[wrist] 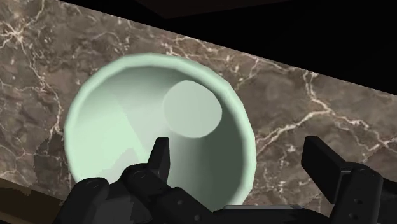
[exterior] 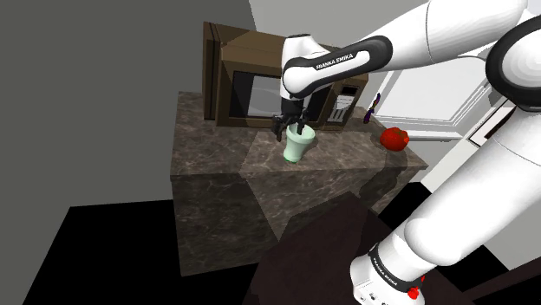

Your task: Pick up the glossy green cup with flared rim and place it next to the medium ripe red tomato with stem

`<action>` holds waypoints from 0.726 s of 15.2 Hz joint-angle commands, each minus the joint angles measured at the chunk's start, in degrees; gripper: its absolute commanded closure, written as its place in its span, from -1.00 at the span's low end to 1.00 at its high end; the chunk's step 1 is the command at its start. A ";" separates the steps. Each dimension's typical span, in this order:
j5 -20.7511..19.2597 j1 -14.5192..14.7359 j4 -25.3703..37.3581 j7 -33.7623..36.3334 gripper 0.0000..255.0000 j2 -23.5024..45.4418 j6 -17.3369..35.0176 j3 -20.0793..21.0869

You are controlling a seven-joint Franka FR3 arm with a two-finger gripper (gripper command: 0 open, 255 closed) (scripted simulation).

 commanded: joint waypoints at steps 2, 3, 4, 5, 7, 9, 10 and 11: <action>-0.01 -0.01 -0.04 0.00 -1.00 0.01 0.07 -0.01; -0.01 -0.01 -0.04 0.00 -1.00 0.01 0.07 -0.01; -0.01 -0.01 -0.05 0.00 1.00 0.01 0.07 -0.01; -0.01 -0.01 -0.05 0.00 1.00 0.01 0.07 -0.01; -0.01 -0.01 -0.05 0.00 1.00 0.01 0.07 -0.01; -0.01 -0.01 -0.04 -0.01 1.00 0.02 0.07 -0.01; -0.01 -0.01 -0.03 -0.01 1.00 0.01 0.06 -0.01; -0.01 -0.01 -0.04 -0.01 1.00 0.01 0.06 -0.01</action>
